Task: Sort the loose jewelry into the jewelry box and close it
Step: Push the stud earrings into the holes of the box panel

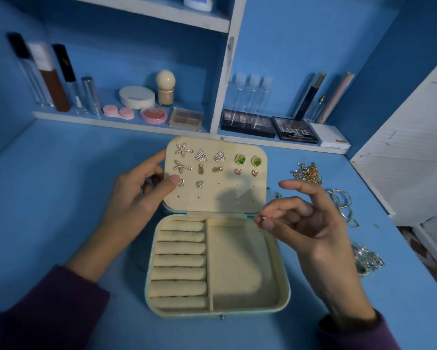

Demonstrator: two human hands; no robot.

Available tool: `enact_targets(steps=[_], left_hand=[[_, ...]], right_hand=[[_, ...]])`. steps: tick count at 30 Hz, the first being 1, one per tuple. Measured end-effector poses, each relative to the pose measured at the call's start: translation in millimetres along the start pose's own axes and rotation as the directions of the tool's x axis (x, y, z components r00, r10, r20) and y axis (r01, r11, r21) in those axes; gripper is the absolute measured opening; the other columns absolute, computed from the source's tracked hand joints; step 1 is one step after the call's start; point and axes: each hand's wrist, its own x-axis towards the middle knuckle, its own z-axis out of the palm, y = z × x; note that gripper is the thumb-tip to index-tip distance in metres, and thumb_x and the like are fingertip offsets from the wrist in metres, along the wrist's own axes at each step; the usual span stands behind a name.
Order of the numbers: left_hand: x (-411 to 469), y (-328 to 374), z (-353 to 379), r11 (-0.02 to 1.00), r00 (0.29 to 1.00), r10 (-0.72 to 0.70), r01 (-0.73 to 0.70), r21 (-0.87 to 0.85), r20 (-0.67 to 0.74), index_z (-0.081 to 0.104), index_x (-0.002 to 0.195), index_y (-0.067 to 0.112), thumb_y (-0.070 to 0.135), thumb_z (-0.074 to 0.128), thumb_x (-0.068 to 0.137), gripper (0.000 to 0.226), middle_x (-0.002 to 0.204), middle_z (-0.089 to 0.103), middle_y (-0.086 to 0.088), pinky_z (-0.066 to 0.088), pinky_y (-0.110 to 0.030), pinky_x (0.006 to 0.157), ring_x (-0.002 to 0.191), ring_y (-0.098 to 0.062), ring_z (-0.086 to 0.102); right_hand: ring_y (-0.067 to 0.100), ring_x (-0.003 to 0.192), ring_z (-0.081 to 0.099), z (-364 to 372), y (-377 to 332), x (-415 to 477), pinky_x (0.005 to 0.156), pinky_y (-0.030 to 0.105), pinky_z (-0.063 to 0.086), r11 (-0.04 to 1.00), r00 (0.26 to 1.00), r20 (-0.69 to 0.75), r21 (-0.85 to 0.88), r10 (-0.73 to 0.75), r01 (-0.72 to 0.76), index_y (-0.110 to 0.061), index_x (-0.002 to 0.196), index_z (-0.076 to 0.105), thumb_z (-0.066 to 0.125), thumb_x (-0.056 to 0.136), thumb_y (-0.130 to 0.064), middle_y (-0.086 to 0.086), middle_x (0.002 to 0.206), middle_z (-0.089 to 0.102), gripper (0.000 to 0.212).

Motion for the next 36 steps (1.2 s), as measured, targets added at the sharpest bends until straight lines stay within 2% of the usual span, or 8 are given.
enact_targets(steps=[4,10,14,17,22,28,34,36], left_hand=[[0.1,-1.0,0.3,1.000,1.000,-0.003,0.003,0.015,-0.011,0.055,0.119,0.047,0.050,0.057,0.071,0.048,0.082,0.068,0.009,0.041,-0.017,0.065,0.071,-0.011,0.054],[-0.3,1.4,0.5,1.000,1.000,0.008,-0.007,0.014,-0.006,0.054,0.119,0.047,0.050,0.055,0.072,0.047,0.080,0.066,0.004,0.044,-0.029,0.070,0.075,-0.020,0.057],[0.6,-0.2,-0.2,1.000,1.000,0.008,-0.008,0.022,-0.008,0.054,0.118,0.053,0.051,0.055,0.073,0.045,0.078,0.064,-0.001,0.044,-0.040,0.072,0.077,-0.023,0.055],[0.3,-1.3,-1.7,1.000,1.000,0.007,-0.007,0.019,0.003,0.052,0.115,0.061,0.051,0.055,0.073,0.042,0.081,0.065,-0.001,0.044,-0.031,0.071,0.078,-0.022,0.056],[0.5,-2.4,-1.7,1.000,1.000,0.013,-0.013,0.019,0.014,0.050,0.120,0.054,0.052,0.054,0.073,0.047,0.081,0.065,0.003,0.041,-0.016,0.067,0.072,-0.010,0.055],[0.4,-3.2,-2.1,1.000,1.000,0.016,-0.016,0.026,0.015,0.049,0.116,0.057,0.053,0.053,0.073,0.044,0.081,0.066,0.002,0.042,-0.017,0.067,0.074,-0.009,0.055],[1.4,-2.0,-1.9,0.998,0.999,0.037,-0.037,0.042,0.014,0.049,0.121,0.051,0.051,0.052,0.074,0.047,0.079,0.066,0.002,0.037,-0.012,0.062,0.068,-0.004,0.052],[1.3,-1.8,-2.0,0.999,0.999,0.036,-0.037,0.037,0.016,0.049,0.120,0.052,0.050,0.052,0.074,0.046,0.078,0.065,0.003,0.037,-0.011,0.062,0.067,-0.003,0.051]], right_hand=[[0.024,0.067,0.067,12.2,1.1,10.2,0.072,0.031,0.056,0.999,0.998,0.061,-0.041,-0.009,0.011,-0.011,0.104,0.054,0.075,0.064,0.010,0.010,0.071,0.066,0.050],[0.015,0.068,0.057,31.9,10.5,34.9,0.068,0.022,0.043,0.906,0.983,0.149,-0.393,-0.104,0.156,-0.028,0.104,0.055,0.067,0.074,-0.002,0.001,0.077,0.069,0.042],[0.015,0.064,0.047,39.4,17.9,48.5,0.063,0.016,0.035,0.873,0.983,0.130,-0.455,-0.128,0.174,-0.029,0.101,0.052,0.067,0.073,-0.004,-0.005,0.076,0.070,0.040],[0.018,0.062,0.045,39.4,22.9,52.5,0.062,0.016,0.036,0.876,0.985,0.116,-0.452,-0.127,0.167,-0.027,0.100,0.052,0.069,0.073,-0.002,-0.002,0.077,0.071,0.040],[0.018,0.064,0.047,38.9,26.2,52.5,0.063,0.016,0.038,0.876,0.984,0.105,-0.449,-0.143,0.175,-0.027,0.098,0.052,0.072,0.076,-0.002,-0.004,0.076,0.071,0.039],[0.010,0.062,0.047,37.5,27.4,53.1,0.062,0.013,0.037,0.863,0.982,0.091,-0.470,-0.163,0.186,-0.025,0.097,0.050,0.071,0.076,0.006,-0.008,0.075,0.071,0.044],[0.009,0.061,0.048,36.5,28.7,51.6,0.062,0.013,0.037,0.836,0.978,0.086,-0.508,-0.191,0.208,-0.026,0.099,0.050,0.068,0.073,-0.006,-0.007,0.076,0.070,0.037],[0.010,0.062,0.048,36.3,28.5,51.1,0.063,0.014,0.037,0.823,0.976,0.101,-0.525,-0.193,0.217,-0.028,0.099,0.050,0.070,0.075,-0.003,-0.007,0.076,0.070,0.040]])
